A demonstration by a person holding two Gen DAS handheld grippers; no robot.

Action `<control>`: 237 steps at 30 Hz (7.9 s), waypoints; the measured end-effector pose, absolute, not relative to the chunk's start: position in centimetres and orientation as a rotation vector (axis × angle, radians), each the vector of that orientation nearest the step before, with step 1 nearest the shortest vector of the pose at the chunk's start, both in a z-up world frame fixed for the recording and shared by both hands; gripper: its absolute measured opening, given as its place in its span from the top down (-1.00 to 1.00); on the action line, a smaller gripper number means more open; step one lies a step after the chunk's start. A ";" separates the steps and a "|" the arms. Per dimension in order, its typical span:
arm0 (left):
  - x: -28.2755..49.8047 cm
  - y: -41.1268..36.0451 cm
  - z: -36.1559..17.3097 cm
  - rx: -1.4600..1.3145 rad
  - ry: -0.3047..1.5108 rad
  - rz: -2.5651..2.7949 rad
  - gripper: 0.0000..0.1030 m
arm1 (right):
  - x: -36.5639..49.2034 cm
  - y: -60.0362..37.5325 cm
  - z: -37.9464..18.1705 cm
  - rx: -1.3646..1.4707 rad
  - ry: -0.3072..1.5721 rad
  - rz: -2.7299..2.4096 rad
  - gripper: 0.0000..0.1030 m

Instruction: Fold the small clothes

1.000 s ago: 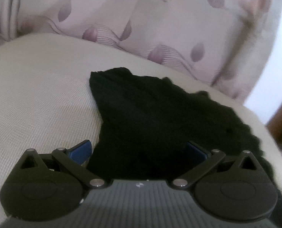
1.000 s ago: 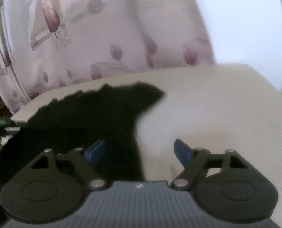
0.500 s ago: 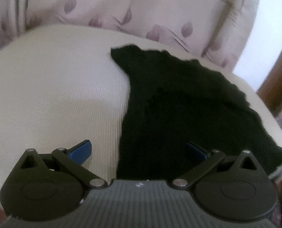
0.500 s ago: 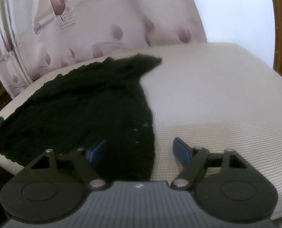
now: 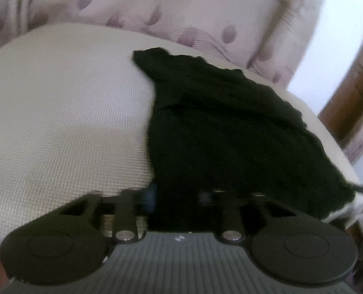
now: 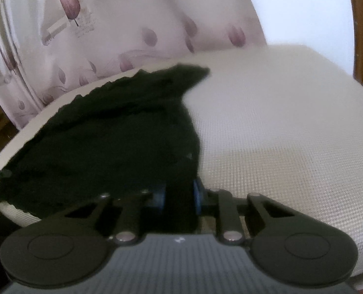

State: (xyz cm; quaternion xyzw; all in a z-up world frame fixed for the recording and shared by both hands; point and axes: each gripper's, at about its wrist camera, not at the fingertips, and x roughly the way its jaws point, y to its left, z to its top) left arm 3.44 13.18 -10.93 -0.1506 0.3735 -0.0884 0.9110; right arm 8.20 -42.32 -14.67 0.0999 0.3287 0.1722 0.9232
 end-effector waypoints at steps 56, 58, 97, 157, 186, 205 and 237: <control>3.5 9.8 -10.9 0.089 0.739 -0.109 0.69 | 8.4 -40.7 -14.7 0.351 0.694 0.408 -0.47; 3.6 10.4 -10.9 0.053 0.751 -0.118 0.39 | 8.3 -40.5 -14.8 0.338 0.700 0.407 0.09; 4.8 12.8 -8.3 -0.245 0.706 -0.288 0.80 | 10.0 -42.7 -13.2 0.803 0.587 0.569 0.78; 22.5 19.7 -11.9 -0.785 0.525 -0.059 0.22 | 34.6 -41.2 -19.1 1.274 0.508 0.367 0.68; 15.3 15.3 -9.5 -0.415 0.576 -0.318 -0.51 | 21.7 -18.5 -10.0 -0.049 0.566 0.808 -0.14; 15.0 15.6 -7.5 -0.394 0.514 -0.290 -0.92 | 34.4 -20.6 -4.8 0.313 0.412 0.583 -0.14; 22.2 21.9 -6.4 -0.635 0.416 -0.073 -0.85 | 22.8 -25.6 -11.2 0.166 0.551 0.722 -0.21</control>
